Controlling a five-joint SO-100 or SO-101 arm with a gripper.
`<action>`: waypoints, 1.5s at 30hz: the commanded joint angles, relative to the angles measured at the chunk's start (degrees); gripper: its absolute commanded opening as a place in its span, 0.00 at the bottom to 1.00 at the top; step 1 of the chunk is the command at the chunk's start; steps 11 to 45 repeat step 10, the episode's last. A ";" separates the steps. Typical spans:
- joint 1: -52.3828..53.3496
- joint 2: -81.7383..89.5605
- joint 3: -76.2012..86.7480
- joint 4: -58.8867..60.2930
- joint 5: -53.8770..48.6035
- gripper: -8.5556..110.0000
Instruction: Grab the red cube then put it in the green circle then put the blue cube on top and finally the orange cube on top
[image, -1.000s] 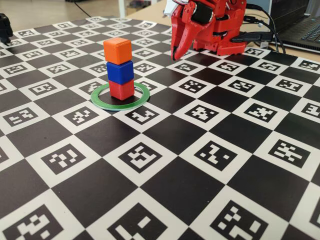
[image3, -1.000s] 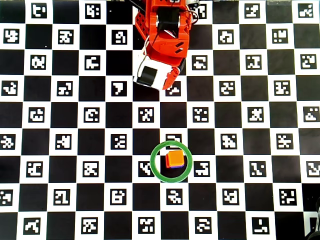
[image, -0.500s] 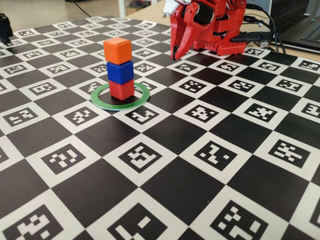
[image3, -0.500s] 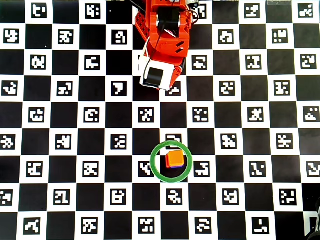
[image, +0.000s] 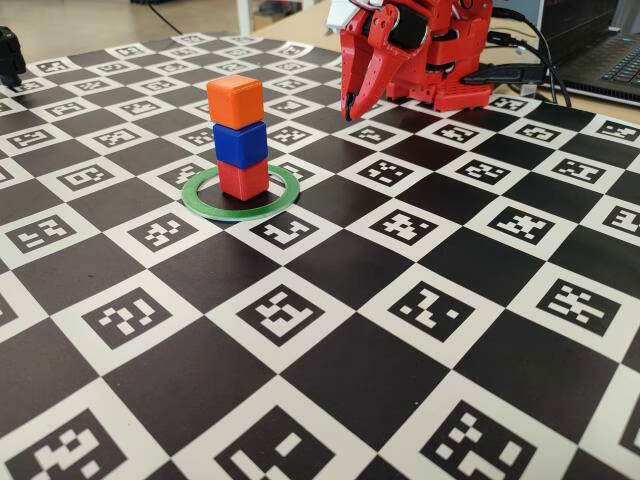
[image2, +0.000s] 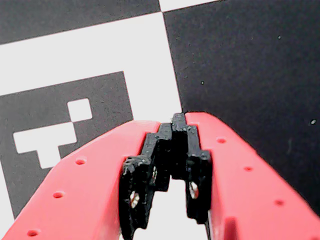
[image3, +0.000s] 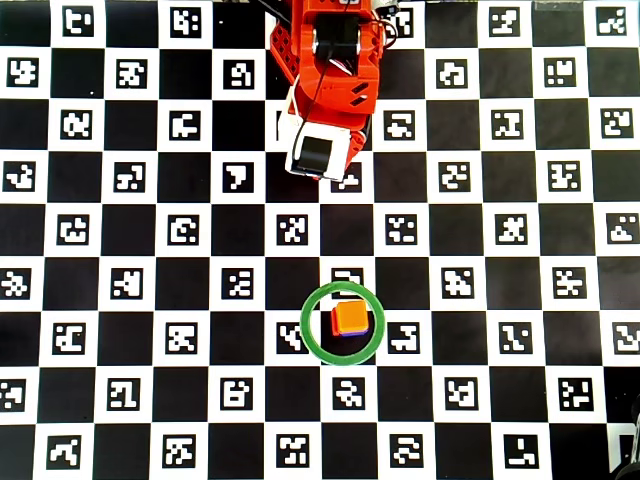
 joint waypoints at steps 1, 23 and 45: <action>0.09 2.90 3.16 3.08 -0.26 0.02; 0.09 2.90 3.16 3.08 -0.26 0.02; 0.09 2.90 3.16 3.08 -0.26 0.02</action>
